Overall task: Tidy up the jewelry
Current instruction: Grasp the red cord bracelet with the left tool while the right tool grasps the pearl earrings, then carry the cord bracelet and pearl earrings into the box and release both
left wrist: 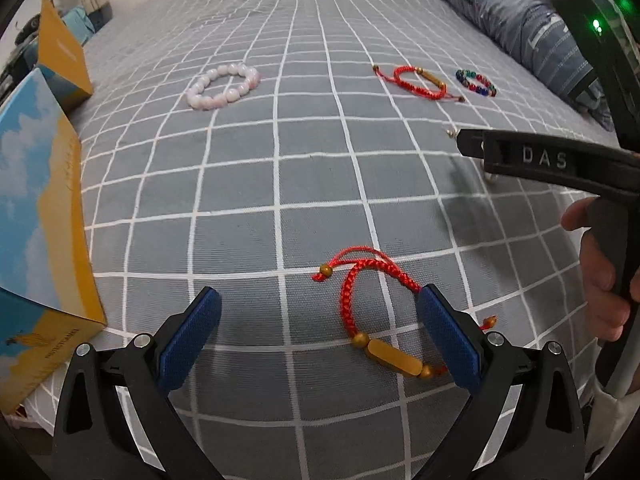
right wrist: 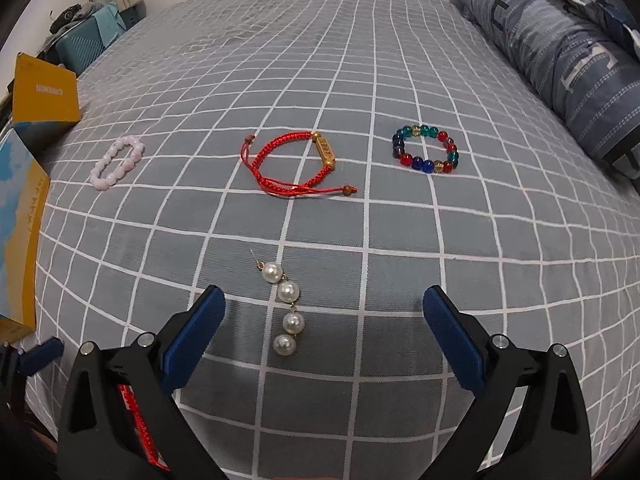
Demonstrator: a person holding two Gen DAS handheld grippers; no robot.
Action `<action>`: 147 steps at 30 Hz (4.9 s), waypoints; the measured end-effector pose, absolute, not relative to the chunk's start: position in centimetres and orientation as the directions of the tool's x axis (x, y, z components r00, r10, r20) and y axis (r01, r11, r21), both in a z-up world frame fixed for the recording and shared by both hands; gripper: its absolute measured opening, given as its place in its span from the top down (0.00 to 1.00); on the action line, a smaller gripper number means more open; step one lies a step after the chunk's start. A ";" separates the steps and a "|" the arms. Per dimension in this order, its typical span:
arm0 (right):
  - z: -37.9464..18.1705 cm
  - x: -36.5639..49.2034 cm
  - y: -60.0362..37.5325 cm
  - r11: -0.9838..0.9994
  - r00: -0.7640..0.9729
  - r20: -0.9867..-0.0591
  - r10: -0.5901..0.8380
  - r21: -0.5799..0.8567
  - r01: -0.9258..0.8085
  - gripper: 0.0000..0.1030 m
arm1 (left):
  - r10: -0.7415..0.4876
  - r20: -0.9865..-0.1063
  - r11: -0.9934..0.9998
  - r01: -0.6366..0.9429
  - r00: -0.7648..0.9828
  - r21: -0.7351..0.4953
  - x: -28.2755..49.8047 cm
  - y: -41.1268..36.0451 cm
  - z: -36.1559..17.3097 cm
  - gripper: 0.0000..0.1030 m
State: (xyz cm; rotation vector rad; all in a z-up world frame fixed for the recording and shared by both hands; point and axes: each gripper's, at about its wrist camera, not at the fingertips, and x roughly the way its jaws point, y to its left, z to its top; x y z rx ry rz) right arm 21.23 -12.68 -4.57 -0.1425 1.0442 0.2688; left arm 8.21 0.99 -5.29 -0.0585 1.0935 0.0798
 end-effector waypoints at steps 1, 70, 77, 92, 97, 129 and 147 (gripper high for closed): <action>-4.9 21.3 -12.6 0.958 0.468 -0.871 0.148 0.008 -0.287 0.11 | 0.040 -0.888 0.996 -0.091 0.459 -0.002 8.2 0.9 -5.4 0.06; 1.2 17.6 -11.0 0.962 0.568 -0.807 0.164 0.002 -0.274 0.90 | 0.114 -0.772 0.982 -0.187 0.625 -0.006 4.5 6.4 4.9 0.97; 2.7 16.1 -9.6 0.956 0.589 -0.786 0.186 0.007 -0.293 0.90 | 0.196 -0.745 0.959 -0.284 0.638 0.009 2.6 10.0 7.1 0.97; 8.6 13.6 -2.0 0.918 0.617 -0.740 0.267 0.002 -0.396 0.90 | 0.316 -0.709 0.876 -0.480 0.631 -0.036 -2.7 20.4 11.1 0.97; 10.2 12.2 2.2 0.892 0.615 -0.726 0.308 -0.005 -0.452 0.90 | 0.357 -0.709 0.847 -0.531 0.608 -0.030 -4.8 23.6 11.4 0.97; 4.6 6.0 24.7 0.722 0.397 -0.830 0.390 0.008 -0.692 0.90 | 0.447 -0.812 0.725 -0.683 0.375 0.084 -6.9 34.9 5.9 0.94; 3.6 6.1 24.6 0.728 0.404 -0.837 0.369 -0.010 -0.686 0.68 | 0.430 -0.821 0.719 -0.693 0.375 0.059 -6.7 34.8 5.5 0.69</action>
